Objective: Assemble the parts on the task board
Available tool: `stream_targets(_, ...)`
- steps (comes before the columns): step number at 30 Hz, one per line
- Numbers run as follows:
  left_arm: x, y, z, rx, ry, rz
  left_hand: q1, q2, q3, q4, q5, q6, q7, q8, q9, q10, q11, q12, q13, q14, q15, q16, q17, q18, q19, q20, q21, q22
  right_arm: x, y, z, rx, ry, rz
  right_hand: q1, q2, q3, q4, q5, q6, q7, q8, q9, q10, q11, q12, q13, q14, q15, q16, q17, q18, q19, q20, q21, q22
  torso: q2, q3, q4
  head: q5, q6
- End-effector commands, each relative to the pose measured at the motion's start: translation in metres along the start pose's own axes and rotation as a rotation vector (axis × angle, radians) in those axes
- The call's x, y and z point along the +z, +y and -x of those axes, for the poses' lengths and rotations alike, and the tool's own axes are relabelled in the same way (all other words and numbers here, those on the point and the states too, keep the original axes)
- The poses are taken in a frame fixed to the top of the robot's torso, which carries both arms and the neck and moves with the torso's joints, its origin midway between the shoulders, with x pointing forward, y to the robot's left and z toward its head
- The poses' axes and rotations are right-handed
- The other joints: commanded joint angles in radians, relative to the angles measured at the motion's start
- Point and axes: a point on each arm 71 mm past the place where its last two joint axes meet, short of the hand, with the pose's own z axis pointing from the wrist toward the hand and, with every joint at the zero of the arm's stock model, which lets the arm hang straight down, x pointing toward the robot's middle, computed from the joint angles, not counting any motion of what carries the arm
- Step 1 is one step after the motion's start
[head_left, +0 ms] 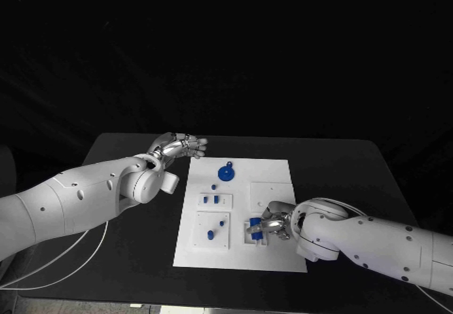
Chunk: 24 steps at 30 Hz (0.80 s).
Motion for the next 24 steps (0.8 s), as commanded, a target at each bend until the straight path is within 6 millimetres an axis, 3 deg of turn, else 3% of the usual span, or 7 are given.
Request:
stream_targets(1, 0.0005, -0.0012, -0.0032, -0.012, 0.020, -0.006, -0.007, 0.005, -0.004, 0.001, 0.001, -0.007, -0.001, 0.005, -0.002, -0.007, -0.003, 0.002, -0.001, -0.005, 0.002, -0.006, 0.002, 0.021, 0.005, -0.001, -0.005, 0.000, 0.0021, -0.0001, -0.0027, -0.052, 0.022, -0.003, -0.013, 0.000, -0.005, 0.001, 0.003, 0.009, 0.008, -0.004, 0.000, -0.009, 0.001, -0.004, -0.001, 0.001, -0.006, -0.007, 0.002, 0.070, -0.004, 0.006, 0.004, 0.016, 0.000, -0.0010, 0.0007, 0.001, 0.000)
stream_targets(24, -0.0004, -0.0009, -0.0020, -0.012, 0.020, -0.003, -0.009, 0.005, -0.005, 0.002, 0.001, -0.007, -0.001, 0.004, -0.002, -0.007, -0.003, 0.002, -0.002, -0.006, 0.003, -0.008, 0.003, 0.021, 0.004, 0.000, -0.006, 0.001, 0.0044, 0.0039, -0.0082, -0.065, 0.039, 0.001, -0.032, -0.011, -0.022, -0.001, 0.003, 0.007, 0.009, -0.007, 0.001, -0.015, 0.001, -0.010, -0.003, 0.000, -0.006, -0.010, 0.003, 0.070, -0.007, 0.005, 0.003, 0.016, 0.000, -0.0012, -0.0005, 0.008, -0.006)
